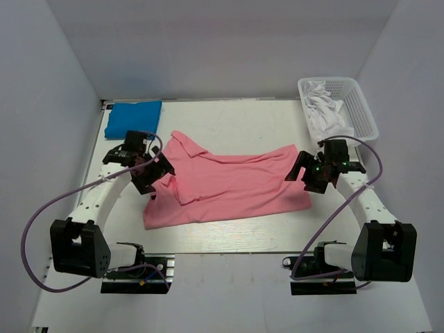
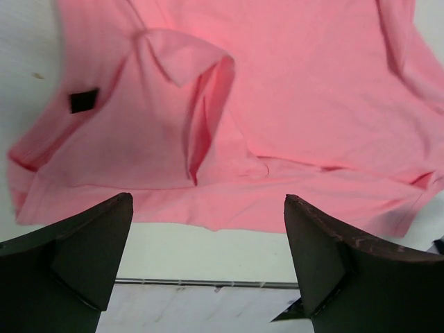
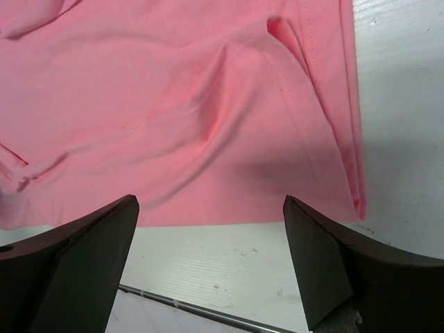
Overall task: Fold and stack the t-shirts
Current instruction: Fold the flattened tshirt in 1/3 of the way
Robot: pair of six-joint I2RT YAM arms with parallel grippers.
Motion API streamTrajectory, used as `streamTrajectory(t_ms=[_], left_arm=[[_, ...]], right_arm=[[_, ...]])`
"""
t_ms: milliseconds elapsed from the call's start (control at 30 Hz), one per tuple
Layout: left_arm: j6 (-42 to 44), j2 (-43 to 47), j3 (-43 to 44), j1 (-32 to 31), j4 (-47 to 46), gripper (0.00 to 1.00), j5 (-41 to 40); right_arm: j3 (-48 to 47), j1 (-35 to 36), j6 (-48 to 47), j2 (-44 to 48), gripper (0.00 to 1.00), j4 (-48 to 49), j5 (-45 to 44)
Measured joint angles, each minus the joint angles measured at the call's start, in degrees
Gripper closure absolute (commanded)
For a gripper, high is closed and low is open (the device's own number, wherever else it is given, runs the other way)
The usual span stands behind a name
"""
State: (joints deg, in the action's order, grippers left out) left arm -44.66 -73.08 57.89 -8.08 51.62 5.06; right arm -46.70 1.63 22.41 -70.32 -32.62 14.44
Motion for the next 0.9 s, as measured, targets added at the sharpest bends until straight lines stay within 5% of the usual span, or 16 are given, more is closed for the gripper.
streamTrajectory(t_ms=[233,700,900], left_arm=[[1.3,-8.6,-1.3,-9.1,-1.9,0.04,0.7],[0.0,-16.8,-4.2,-14.6,-7.0,0.44,-3.6],[-0.6,-16.8,-4.5,-15.2,-8.3,0.92,-4.5]], right_arm=[[-0.2,-0.1,-0.5,-0.5,0.10,-0.5,-0.8],[-0.2,-0.2,-0.6,1.4,0.10,-3.8,-5.8],[-0.5,-0.5,-0.6,1.7,0.10,-5.0,-7.2]])
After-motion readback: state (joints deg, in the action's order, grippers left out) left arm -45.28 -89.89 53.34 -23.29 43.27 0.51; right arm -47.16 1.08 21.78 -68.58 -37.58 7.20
